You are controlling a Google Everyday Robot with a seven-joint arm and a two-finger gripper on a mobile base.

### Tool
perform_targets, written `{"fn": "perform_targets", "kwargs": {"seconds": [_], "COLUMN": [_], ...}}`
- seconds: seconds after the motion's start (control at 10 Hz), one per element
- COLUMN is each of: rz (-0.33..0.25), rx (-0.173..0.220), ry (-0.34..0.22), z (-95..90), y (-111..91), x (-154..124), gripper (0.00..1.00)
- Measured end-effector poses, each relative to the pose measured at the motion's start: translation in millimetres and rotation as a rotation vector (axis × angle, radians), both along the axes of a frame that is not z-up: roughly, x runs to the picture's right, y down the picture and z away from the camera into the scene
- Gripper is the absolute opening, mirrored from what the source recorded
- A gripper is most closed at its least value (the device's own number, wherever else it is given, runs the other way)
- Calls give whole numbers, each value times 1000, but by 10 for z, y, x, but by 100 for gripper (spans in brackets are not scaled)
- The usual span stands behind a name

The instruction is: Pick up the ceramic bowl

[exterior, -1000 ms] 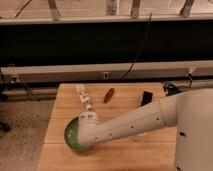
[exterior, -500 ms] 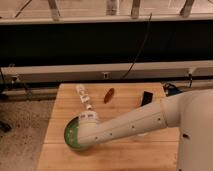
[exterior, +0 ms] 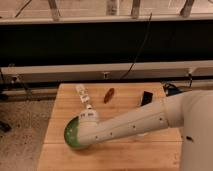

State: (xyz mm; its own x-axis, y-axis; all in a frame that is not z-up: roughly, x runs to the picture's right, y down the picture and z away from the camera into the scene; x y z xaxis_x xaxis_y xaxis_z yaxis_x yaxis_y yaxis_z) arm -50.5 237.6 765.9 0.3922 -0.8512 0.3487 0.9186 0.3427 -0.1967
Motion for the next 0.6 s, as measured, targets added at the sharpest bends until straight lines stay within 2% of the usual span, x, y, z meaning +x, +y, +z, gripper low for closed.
{"fn": "perform_targets", "kwargs": {"seconds": [0.6], "rz": [-2], "rx": [9], "ry": [-7], "z": [-41], "y": [-60], "x": [-1], "gripper": [0]}}
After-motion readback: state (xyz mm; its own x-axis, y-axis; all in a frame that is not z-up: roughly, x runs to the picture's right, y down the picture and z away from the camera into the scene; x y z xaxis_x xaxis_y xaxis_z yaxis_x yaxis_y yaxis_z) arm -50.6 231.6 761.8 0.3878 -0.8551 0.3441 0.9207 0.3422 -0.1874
